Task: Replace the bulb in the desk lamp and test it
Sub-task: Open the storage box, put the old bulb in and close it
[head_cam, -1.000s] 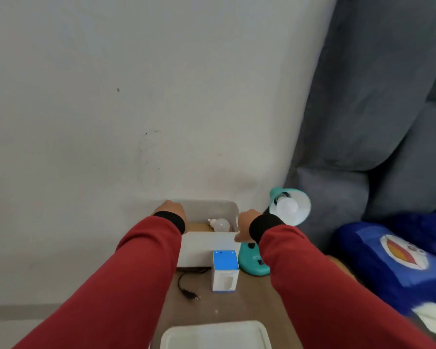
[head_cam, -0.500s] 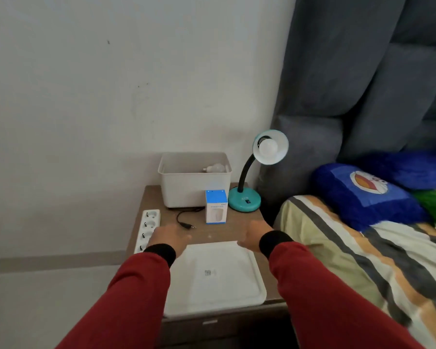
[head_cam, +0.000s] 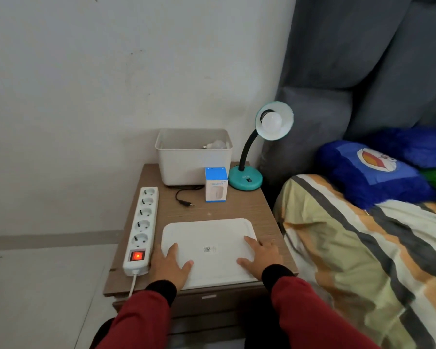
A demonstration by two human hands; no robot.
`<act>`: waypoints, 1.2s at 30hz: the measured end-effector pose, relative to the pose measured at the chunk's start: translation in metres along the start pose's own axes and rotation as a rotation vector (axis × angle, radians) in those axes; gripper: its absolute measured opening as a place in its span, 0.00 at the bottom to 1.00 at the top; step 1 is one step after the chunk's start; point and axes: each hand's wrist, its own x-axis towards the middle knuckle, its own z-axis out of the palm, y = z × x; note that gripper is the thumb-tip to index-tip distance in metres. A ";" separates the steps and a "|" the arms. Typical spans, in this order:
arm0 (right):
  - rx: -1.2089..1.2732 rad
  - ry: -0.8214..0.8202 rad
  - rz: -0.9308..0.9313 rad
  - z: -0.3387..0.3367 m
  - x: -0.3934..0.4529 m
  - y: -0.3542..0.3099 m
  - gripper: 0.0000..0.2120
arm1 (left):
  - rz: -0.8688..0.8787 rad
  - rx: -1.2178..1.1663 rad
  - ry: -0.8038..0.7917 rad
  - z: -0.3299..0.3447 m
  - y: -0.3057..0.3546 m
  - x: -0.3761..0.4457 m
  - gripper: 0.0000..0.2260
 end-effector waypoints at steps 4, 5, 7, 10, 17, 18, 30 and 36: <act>0.041 -0.003 0.003 0.001 0.003 0.000 0.32 | -0.036 -0.014 -0.006 -0.003 0.001 0.006 0.31; 0.059 -0.005 0.004 0.000 0.003 -0.001 0.33 | -0.043 -0.040 -0.005 -0.006 0.002 0.007 0.31; 0.105 -0.001 0.009 -0.002 0.003 -0.004 0.34 | -0.044 -0.101 0.012 -0.010 0.004 0.009 0.31; 0.237 0.043 0.015 -0.013 0.004 -0.012 0.34 | -0.014 -0.173 0.063 -0.018 0.011 0.010 0.31; 0.350 0.241 -0.083 -0.069 0.017 -0.049 0.32 | 0.058 -0.199 0.223 -0.070 0.036 0.026 0.32; 0.347 0.263 -0.097 -0.079 0.021 -0.056 0.31 | 0.079 -0.200 0.245 -0.081 0.040 0.031 0.32; 0.300 0.360 -0.189 -0.179 0.110 -0.135 0.30 | 0.192 -0.292 0.353 -0.182 0.094 0.120 0.33; 0.310 0.332 -0.162 -0.193 0.176 -0.157 0.31 | 0.182 -0.290 0.309 -0.198 0.111 0.193 0.34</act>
